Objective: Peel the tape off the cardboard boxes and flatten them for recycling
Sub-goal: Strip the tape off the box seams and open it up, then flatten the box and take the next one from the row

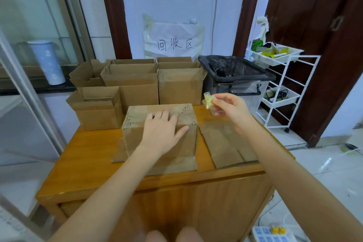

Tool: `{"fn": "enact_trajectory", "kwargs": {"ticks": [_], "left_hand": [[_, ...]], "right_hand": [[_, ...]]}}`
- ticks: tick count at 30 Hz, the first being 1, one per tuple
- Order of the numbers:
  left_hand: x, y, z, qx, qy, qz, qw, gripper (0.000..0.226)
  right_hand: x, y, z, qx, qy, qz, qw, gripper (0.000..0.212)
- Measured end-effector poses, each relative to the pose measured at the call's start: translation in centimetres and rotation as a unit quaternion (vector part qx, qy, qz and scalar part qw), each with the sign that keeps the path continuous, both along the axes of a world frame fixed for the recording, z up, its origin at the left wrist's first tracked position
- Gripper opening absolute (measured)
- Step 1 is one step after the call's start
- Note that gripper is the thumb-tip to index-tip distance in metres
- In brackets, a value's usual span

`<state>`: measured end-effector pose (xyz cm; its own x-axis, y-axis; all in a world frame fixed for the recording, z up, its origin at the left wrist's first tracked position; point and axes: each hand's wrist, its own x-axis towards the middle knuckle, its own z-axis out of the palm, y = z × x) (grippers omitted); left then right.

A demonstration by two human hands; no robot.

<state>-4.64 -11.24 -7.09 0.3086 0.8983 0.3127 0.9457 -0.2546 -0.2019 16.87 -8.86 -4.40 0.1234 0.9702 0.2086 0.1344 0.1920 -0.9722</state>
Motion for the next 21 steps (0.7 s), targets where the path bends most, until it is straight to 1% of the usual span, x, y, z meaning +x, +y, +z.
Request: {"fn": "enact_trajectory", "kwargs": {"ticks": [2, 4, 7, 10, 14, 16, 19, 21], "left_hand": [[0.4, 0.8, -0.1, 0.017, 0.010, 0.005, 1.000, 0.069], [0.6, 1.6, -0.1, 0.031, 0.010, 0.000, 0.999, 0.074], [0.2, 2.8, -0.3, 0.075, -0.017, -0.024, 0.997, 0.081], [-0.3, 4.0, -0.5, 0.100, -0.040, -0.041, 0.993, 0.079], [-0.3, 5.6, 0.4, 0.103, -0.050, -0.047, 0.992, 0.080], [-0.5, 6.5, 0.8, 0.105, -0.049, -0.050, 0.992, 0.083], [-0.5, 7.8, 1.0, 0.131, -0.045, -0.060, 0.989, 0.077], [-0.4, 8.6, 0.9, 0.143, -0.047, -0.062, 0.987, 0.071]], "right_hand": [[0.4, 0.2, 0.4, 0.001, -0.010, -0.005, 1.000, 0.012], [0.8, 0.4, 1.0, 0.002, -0.015, -0.015, 1.000, 0.011], [1.4, 1.2, 1.7, 0.010, -0.013, -0.024, 1.000, 0.015], [2.3, 2.3, 2.7, 0.043, -0.007, -0.037, 0.998, 0.015], [4.2, 4.9, 5.2, 0.097, 0.026, -0.091, 0.991, 0.015], [5.3, 6.7, 6.5, 0.111, 0.028, -0.123, 0.986, 0.014], [6.9, 9.8, 7.9, 0.094, -0.001, -0.161, 0.983, 0.018], [8.1, 12.3, 8.2, 0.069, -0.066, -0.189, 0.977, 0.018]]}}
